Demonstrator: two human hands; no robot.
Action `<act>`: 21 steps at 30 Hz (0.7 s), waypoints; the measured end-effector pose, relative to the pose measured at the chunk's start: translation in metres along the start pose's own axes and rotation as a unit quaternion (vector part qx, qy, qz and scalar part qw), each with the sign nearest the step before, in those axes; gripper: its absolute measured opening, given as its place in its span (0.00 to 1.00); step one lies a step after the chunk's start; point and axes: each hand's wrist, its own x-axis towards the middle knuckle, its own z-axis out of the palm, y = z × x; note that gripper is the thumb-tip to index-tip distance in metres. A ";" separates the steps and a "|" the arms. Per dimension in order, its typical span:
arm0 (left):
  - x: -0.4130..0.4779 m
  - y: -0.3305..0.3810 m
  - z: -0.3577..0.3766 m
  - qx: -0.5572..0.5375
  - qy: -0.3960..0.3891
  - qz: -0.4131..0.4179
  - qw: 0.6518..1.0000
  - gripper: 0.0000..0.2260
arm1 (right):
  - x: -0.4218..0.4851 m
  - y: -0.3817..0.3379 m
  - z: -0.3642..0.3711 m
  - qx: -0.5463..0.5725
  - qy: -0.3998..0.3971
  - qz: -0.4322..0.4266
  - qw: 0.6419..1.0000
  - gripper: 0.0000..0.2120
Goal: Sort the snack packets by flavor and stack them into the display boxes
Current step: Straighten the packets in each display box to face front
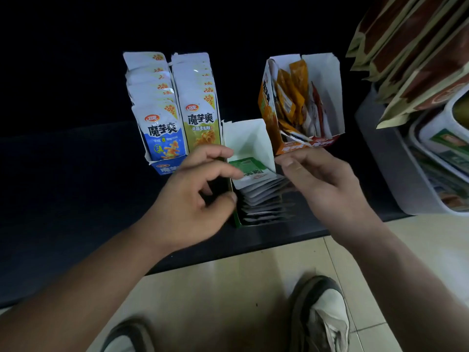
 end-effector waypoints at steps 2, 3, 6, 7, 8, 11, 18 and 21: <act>-0.006 -0.003 0.001 0.038 -0.050 0.015 0.998 0.24 | -0.001 -0.001 -0.001 -0.018 -0.022 0.011 1.000 0.08; -0.008 -0.004 0.002 0.064 -0.070 0.025 0.995 0.32 | -0.002 -0.002 -0.001 -0.018 -0.042 0.026 0.999 0.08; -0.009 -0.004 0.001 0.090 -0.092 0.019 0.992 0.46 | -0.006 -0.004 0.001 -0.015 -0.104 0.065 0.992 0.13; -0.009 -0.003 0.001 0.091 -0.096 0.018 0.991 0.49 | -0.007 -0.004 0.002 -0.010 -0.112 0.071 0.991 0.16; -0.009 -0.002 0.000 0.098 -0.099 0.024 0.990 0.50 | -0.007 -0.004 0.003 -0.002 -0.118 0.077 0.990 0.19; -0.008 0.000 0.000 0.104 -0.091 0.028 0.990 0.49 | -0.006 -0.002 0.000 0.023 -0.142 0.080 0.986 0.30; 0.008 0.003 0.008 0.133 0.071 0.013 0.988 0.29 | 0.001 0.006 -0.006 0.125 -0.203 0.041 0.970 0.42; 0.017 0.002 0.014 0.132 0.120 0.004 0.984 0.23 | 0.005 0.012 0.001 0.098 -0.152 0.063 0.981 0.44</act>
